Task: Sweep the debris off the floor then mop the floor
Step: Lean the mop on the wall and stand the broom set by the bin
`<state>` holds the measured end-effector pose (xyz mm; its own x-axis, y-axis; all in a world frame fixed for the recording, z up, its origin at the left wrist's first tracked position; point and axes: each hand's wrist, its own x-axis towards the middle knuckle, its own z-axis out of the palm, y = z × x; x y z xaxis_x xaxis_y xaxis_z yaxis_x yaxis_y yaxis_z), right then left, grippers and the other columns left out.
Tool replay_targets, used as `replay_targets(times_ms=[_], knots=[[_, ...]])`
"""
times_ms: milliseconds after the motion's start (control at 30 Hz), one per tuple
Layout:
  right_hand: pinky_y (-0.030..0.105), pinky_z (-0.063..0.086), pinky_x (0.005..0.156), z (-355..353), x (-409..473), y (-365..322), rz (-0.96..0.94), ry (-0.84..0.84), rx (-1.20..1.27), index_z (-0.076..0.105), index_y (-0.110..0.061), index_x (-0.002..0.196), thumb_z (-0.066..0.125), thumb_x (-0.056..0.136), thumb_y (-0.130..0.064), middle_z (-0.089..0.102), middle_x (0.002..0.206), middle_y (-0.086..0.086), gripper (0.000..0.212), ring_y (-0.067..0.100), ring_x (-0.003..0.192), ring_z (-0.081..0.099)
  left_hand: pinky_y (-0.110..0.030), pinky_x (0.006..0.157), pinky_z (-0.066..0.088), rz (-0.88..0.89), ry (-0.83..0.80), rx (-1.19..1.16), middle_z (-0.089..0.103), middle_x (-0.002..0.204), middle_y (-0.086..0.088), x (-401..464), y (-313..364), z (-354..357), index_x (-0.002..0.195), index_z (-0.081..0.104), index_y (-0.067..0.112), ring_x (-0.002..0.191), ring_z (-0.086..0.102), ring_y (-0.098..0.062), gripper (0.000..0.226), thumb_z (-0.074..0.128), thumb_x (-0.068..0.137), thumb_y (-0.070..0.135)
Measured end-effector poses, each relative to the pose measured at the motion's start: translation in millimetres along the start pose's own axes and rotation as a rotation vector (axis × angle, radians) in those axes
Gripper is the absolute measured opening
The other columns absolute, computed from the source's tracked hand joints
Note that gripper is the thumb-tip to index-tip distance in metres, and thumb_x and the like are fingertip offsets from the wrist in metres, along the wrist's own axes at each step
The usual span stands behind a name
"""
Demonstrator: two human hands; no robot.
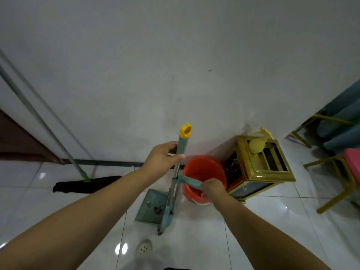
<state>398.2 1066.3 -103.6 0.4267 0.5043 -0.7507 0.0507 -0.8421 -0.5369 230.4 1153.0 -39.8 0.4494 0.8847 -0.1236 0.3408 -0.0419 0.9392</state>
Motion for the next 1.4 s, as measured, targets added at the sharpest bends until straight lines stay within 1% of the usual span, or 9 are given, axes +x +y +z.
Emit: replay_targets(times_ms=[67, 167, 233, 367, 667, 933, 1200, 1333, 1400], knots=[[0.018, 0.051, 0.042, 18.6, 5.1, -22.1, 0.084, 0.043, 0.132, 0.055, 0.005, 0.121, 0.048, 0.095, -0.003, 0.05, 0.068, 0.008, 0.028, 0.017, 0.055, 0.05, -0.022, 0.089, 0.047, 0.005, 0.006, 0.014, 0.066, 0.108, 0.001, 12.8, -5.8, -20.2, 0.121, 0.064, 0.012, 0.101, 0.061, -0.012, 0.035, 0.067, 0.086, 0.016], [0.039, 0.056, 0.085, 38.5, 19.0, -45.9, 0.11, 0.084, 0.172, 0.056, -0.002, 0.106, 0.049, 0.095, -0.007, 0.051, 0.07, 0.009, 0.014, 0.018, 0.06, 0.051, -0.021, 0.09, 0.046, 0.01, 0.024, 0.034, 0.067, 0.108, 0.002, 32.0, -15.2, -43.1, 0.119, 0.064, 0.013, 0.102, 0.061, -0.01, 0.033, 0.066, 0.087, 0.017], [0.042, 0.054, 0.09, 45.6, 23.9, -59.2, 0.11, 0.077, 0.185, 0.053, -0.005, 0.098, 0.05, 0.095, -0.007, 0.052, 0.074, 0.009, 0.005, 0.018, 0.063, 0.052, -0.02, 0.09, 0.045, 0.011, 0.043, 0.049, 0.068, 0.112, 0.0, 44.7, -21.1, -52.9, 0.12, 0.064, 0.013, 0.104, 0.061, -0.011, 0.033, 0.066, 0.087, 0.018], [0.041, 0.053, 0.088, 51.5, 36.4, -76.4, 0.056, 0.025, 0.235, 0.049, -0.01, 0.09, 0.048, 0.096, -0.007, 0.05, 0.075, 0.008, 0.007, 0.017, 0.062, 0.051, -0.024, 0.093, 0.046, 0.0, 0.085, 0.062, 0.067, 0.115, -0.001, 66.7, -28.9, -60.3, 0.121, 0.063, 0.013, 0.107, 0.061, -0.013, 0.033, 0.064, 0.088, 0.018], [0.042, 0.052, 0.07, 29.6, 73.6, -95.9, -0.026, -0.057, 0.205, 0.036, -0.003, 0.139, 0.043, 0.091, 0.008, 0.048, 0.077, 0.01, 0.05, 0.019, 0.058, 0.047, -0.025, 0.093, 0.046, -0.034, 0.18, 0.085, 0.065, 0.112, 0.0, 98.5, -24.9, -37.7, 0.12, 0.061, 0.01, 0.105, 0.059, -0.012, 0.03, 0.06, 0.091, 0.018], [0.03, 0.047, 0.058, -9.5, 95.5, -107.3, -0.052, -0.229, 0.158, 0.048, -0.01, 0.104, 0.047, 0.096, 0.001, 0.051, 0.072, 0.007, 0.014, 0.016, 0.058, 0.047, -0.022, 0.09, 0.041, -0.125, 0.334, 0.11, 0.063, 0.119, -0.007, 119.8, -12.9, -3.4, 0.123, 0.056, 0.007, 0.11, 0.056, -0.016, 0.03, 0.055, 0.094, 0.014], [0.039, 0.052, 0.071, -31.3, 102.6, -100.9, -0.179, -0.212, -0.047, 0.054, 0.01, 0.12, 0.046, 0.094, 0.005, 0.051, 0.069, 0.009, 0.028, 0.021, 0.062, 0.052, -0.027, 0.101, 0.042, -0.194, 0.475, 0.038, 0.057, 0.113, 0.004, 114.1, -7.8, 17.5, 0.127, 0.053, 0.01, 0.109, 0.053, -0.011, 0.036, 0.057, 0.091, 0.008], [0.05, 0.054, 0.084, -42.5, 87.4, -86.5, -0.214, -0.194, -0.043, 0.057, 0.006, 0.119, 0.044, 0.094, 0.005, 0.06, 0.08, 0.02, 0.028, 0.043, 0.084, 0.063, -0.023, 0.1, 0.038, -0.216, 0.444, 0.004, 0.056, 0.12, 0.001, 88.5, -1.5, 28.7, 0.13, 0.051, 0.013, 0.114, 0.049, -0.009, 0.039, 0.056, 0.092, 0.006], [0.043, 0.054, 0.076, -47.4, 77.9, -73.3, -0.256, -0.202, -0.062, 0.058, 0.006, 0.118, 0.045, 0.094, 0.005, 0.054, 0.071, 0.011, 0.028, 0.031, 0.07, 0.059, -0.021, 0.095, 0.039, -0.215, 0.439, 0.0, 0.057, 0.119, -0.002, 72.7, 2.2, 35.7, 0.129, 0.051, 0.012, 0.111, 0.05, -0.009, 0.038, 0.056, 0.092, 0.005]])
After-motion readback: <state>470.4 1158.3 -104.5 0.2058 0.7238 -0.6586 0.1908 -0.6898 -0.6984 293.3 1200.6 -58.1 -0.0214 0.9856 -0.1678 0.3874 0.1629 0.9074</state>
